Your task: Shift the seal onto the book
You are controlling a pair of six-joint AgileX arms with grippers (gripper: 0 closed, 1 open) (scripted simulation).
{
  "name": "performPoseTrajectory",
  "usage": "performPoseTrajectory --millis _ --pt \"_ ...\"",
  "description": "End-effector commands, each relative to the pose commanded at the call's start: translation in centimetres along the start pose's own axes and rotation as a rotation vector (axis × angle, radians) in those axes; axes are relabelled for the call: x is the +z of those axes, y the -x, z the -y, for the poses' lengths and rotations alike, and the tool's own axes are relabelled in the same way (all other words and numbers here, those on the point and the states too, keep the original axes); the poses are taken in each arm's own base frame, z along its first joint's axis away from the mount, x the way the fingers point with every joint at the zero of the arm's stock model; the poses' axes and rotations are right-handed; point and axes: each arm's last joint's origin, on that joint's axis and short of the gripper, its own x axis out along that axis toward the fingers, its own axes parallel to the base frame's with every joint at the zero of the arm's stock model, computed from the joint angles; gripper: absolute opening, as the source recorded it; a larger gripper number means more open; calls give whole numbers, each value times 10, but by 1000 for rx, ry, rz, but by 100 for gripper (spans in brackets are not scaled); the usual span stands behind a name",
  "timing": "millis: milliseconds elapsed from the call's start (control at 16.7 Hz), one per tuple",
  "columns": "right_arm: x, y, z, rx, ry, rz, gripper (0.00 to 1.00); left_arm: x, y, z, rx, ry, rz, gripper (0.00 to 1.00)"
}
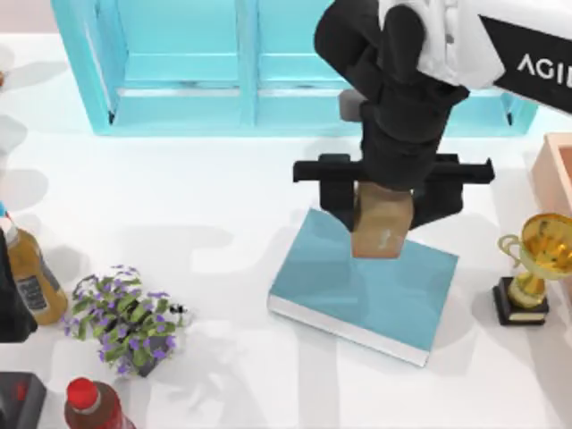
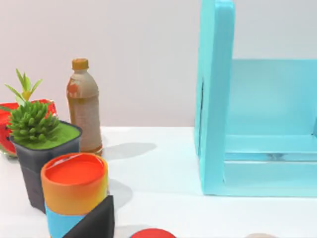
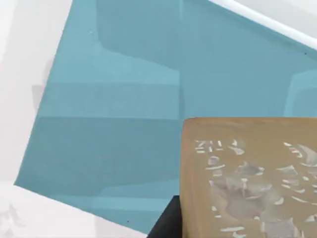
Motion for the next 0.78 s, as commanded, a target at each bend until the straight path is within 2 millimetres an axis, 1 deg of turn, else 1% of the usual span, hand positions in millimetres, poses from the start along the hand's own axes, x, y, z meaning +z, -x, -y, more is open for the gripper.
performPoseTrajectory --millis 60,180,780 --pt "-3 -5 -5 -13 -5 -12 0 0 0 0 0 0 0 100" --pt "-7 -11 -9 -32 -15 -26 0 0 0 0 0 0 0 100" --pt "-7 -6 -9 -34 -16 -28 0 0 0 0 0 0 0 100"
